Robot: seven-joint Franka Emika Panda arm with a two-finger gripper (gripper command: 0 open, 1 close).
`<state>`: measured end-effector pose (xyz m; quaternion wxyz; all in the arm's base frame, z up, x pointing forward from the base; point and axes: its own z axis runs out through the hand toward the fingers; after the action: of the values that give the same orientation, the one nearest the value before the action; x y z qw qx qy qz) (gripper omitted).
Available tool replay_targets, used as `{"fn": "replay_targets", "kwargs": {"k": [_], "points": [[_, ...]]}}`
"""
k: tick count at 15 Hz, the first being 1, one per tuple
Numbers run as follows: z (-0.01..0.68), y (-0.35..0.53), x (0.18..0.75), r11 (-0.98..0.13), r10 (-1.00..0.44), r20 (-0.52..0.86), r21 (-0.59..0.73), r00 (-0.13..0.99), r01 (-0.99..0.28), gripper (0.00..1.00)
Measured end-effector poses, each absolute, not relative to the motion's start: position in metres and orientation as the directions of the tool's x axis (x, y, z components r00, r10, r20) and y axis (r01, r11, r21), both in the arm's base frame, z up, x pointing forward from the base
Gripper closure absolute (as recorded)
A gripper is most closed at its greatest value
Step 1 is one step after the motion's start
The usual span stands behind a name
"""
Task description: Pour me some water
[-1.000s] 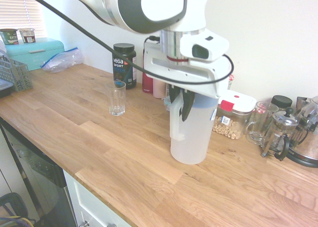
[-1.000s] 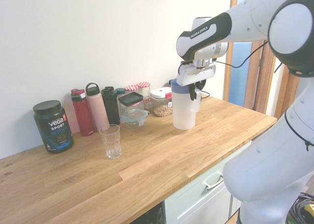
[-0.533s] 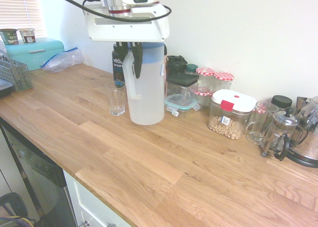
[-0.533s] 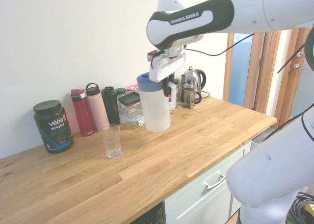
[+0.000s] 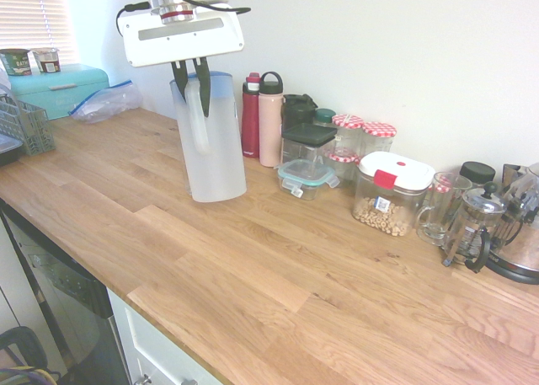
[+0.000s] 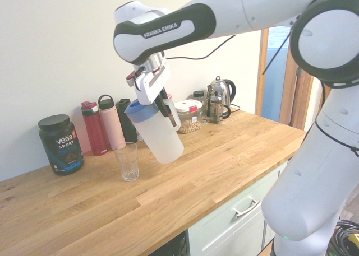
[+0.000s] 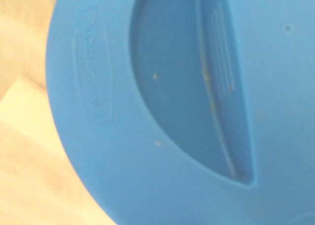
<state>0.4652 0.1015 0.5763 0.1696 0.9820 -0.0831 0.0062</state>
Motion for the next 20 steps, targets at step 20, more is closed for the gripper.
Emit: {"fn": "replay_targets", "kwargs": {"k": [20], "points": [[0.517,0.178,0.519,-0.666,0.022,-0.309,0.704,0.951,0.245,1.00]]}}
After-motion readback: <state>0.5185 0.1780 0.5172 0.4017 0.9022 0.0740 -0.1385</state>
